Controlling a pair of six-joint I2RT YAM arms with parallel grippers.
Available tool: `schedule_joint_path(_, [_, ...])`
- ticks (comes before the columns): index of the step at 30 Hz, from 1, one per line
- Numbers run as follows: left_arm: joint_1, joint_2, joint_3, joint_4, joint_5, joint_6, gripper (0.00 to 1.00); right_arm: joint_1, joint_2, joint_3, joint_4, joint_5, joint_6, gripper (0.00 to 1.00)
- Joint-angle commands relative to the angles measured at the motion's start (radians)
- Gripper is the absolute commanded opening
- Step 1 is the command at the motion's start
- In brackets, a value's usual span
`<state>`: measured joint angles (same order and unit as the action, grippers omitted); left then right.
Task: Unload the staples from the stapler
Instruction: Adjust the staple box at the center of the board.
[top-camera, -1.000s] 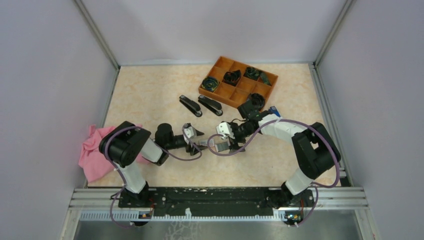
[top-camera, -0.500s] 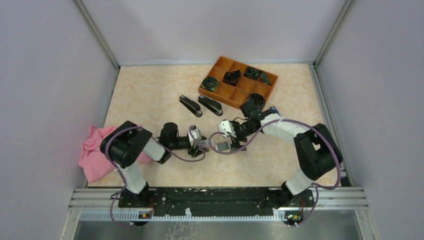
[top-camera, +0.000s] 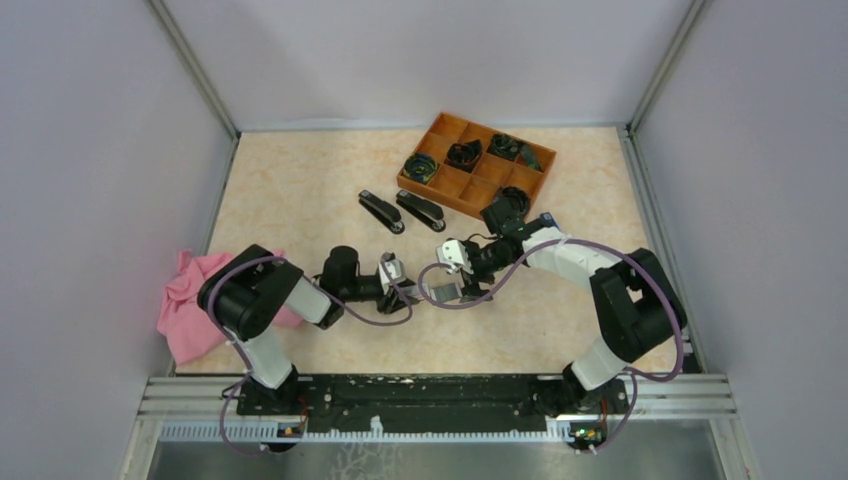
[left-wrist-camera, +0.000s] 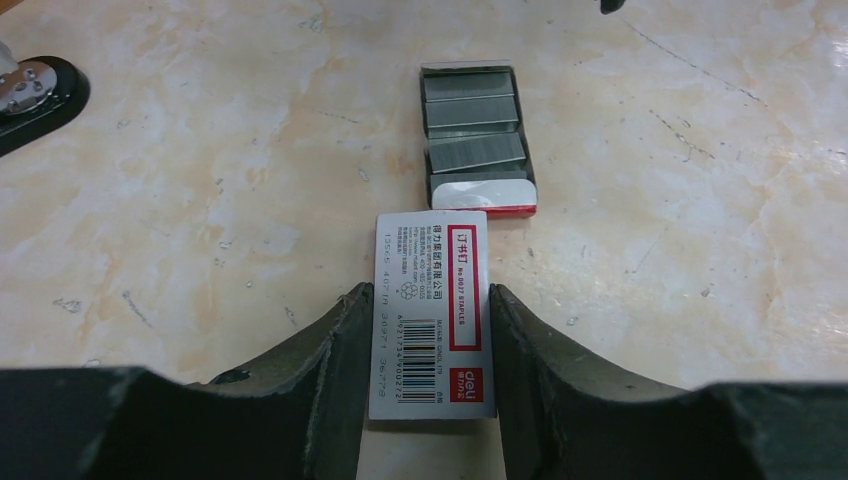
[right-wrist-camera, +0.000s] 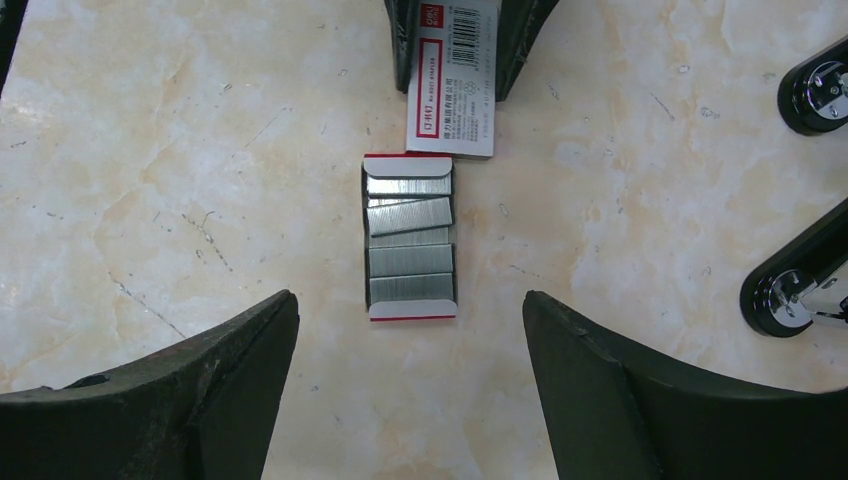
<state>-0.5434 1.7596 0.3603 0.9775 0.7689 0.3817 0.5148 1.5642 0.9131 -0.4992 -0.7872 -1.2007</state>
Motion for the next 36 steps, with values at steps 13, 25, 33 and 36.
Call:
schedule_joint_path(13, [-0.142,-0.069,-0.177,0.237,-0.113,-0.142,0.52,0.017,-0.011,-0.012,0.103,-0.022,0.009,0.86])
schedule_joint_path(25, [-0.147,-0.188,-0.259,0.276,-0.217,-0.220,0.61,0.089,0.154,0.101,-0.070,0.066,-0.152,0.91])
schedule_joint_path(33, [-0.155,-0.294,-0.272,0.193,-0.226,-0.234,0.64,0.110,0.197,0.131,-0.075,0.133,-0.128,0.86])
schedule_joint_path(36, [-0.154,-0.347,-0.280,0.160,-0.252,-0.280,0.63,0.110,0.210,0.143,-0.089,0.139,-0.123,0.81])
